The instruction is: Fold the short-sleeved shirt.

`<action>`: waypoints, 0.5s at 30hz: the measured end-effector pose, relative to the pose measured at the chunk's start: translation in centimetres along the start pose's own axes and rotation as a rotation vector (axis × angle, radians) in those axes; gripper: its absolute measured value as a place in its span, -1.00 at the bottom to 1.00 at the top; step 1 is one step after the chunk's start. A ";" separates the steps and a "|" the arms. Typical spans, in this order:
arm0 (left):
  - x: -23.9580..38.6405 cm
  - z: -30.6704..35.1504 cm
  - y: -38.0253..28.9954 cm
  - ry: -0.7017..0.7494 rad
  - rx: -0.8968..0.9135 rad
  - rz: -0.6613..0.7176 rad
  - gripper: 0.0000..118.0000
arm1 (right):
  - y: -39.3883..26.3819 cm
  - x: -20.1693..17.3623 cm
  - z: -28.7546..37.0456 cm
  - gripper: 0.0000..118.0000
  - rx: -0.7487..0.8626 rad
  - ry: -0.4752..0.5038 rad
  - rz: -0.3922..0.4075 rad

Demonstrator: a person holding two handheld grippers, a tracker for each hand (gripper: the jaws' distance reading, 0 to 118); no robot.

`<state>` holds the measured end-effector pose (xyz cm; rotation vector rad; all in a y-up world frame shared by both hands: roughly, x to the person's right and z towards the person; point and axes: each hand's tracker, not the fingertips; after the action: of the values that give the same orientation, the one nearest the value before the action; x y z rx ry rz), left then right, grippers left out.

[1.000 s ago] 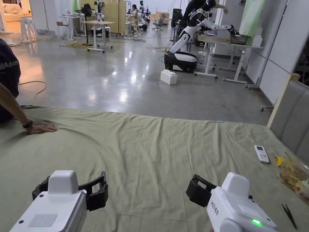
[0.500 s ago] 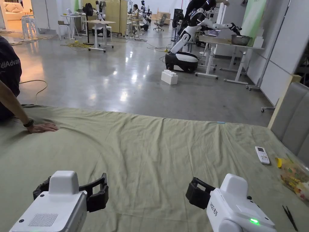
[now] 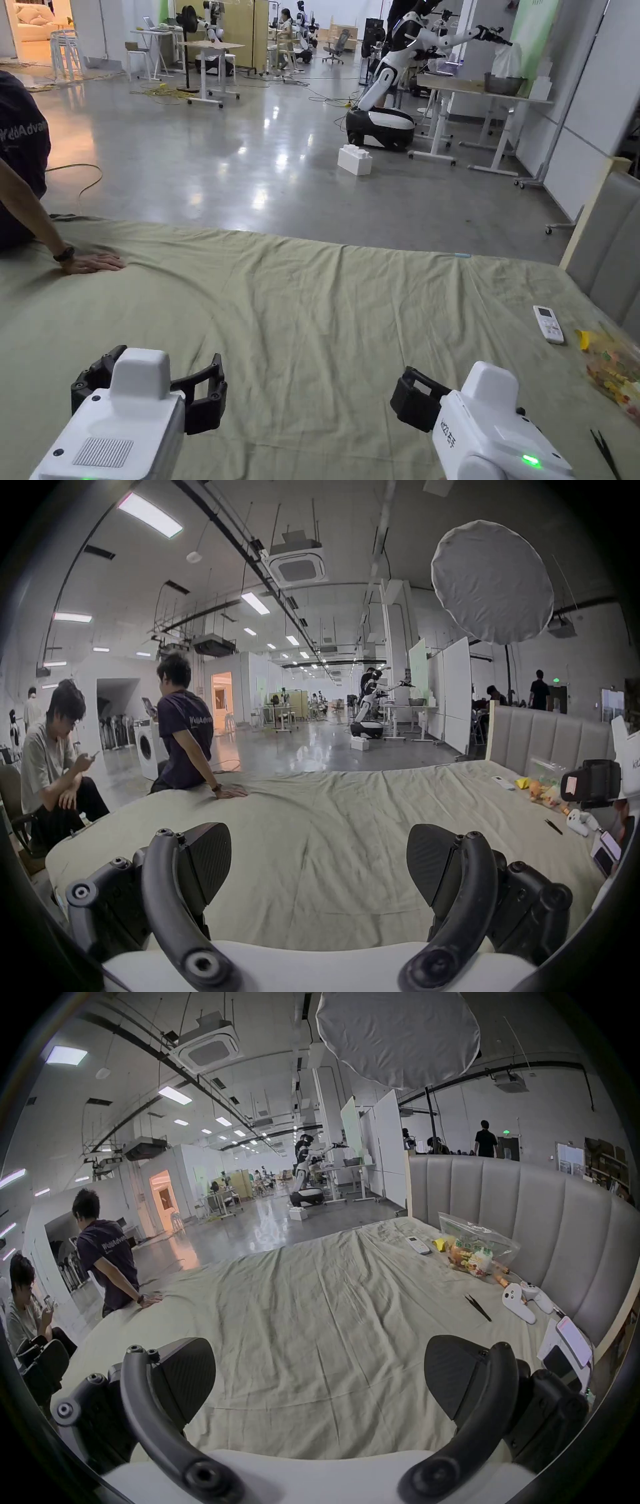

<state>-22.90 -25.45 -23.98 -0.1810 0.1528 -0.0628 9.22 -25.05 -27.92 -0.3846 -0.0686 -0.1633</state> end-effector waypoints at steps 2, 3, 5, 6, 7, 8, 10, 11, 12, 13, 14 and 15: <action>-0.2 -0.2 0.2 -0.009 -0.003 0.014 0.75 | 0.1 0.5 -0.1 1.00 0.051 0.044 -0.016; -0.3 -0.3 0.1 -0.018 -0.002 0.028 0.75 | 0.0 0.7 -0.1 1.00 0.066 0.063 -0.008; -0.3 -0.4 0.1 -0.021 0.003 0.035 0.75 | -0.2 0.7 -0.2 1.00 0.095 0.056 0.006; -0.3 -0.5 0.0 -0.020 0.005 0.034 0.75 | -0.3 0.5 -0.4 1.00 0.104 0.039 0.030; -0.3 -0.6 0.0 -0.018 0.005 0.032 0.75 | -0.3 0.3 -0.4 1.00 0.110 0.018 0.056; -0.3 -0.6 0.0 -0.016 0.006 0.031 0.75 | -0.4 0.1 -0.4 1.00 0.119 0.007 0.069; -0.3 -0.7 -0.1 -0.021 0.011 0.035 0.75 | -0.2 -0.2 0.0 1.00 0.128 0.009 0.075; -0.3 -0.8 -0.2 -0.022 0.012 0.036 0.75 | -0.2 -0.1 0.0 1.00 0.132 0.016 0.070; -0.4 -0.8 -0.2 -0.021 0.011 0.036 0.75 | -0.2 -0.1 0.0 1.00 0.128 0.022 0.062; -0.4 -0.9 -0.3 -0.017 0.012 0.036 0.75 | -0.1 -0.1 0.1 1.00 0.124 0.026 0.054; -0.4 -0.9 -0.4 -0.015 0.013 0.036 0.75 | 0.2 -0.1 0.4 1.00 0.124 0.030 0.044; -0.5 -0.9 -0.4 -0.014 0.013 0.035 0.75 | 0.2 0.0 0.4 1.00 0.121 0.032 0.038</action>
<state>-23.55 -25.96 -24.73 -0.1660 0.1414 -0.0274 9.23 -24.75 -27.62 -0.2622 -0.0394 -0.1267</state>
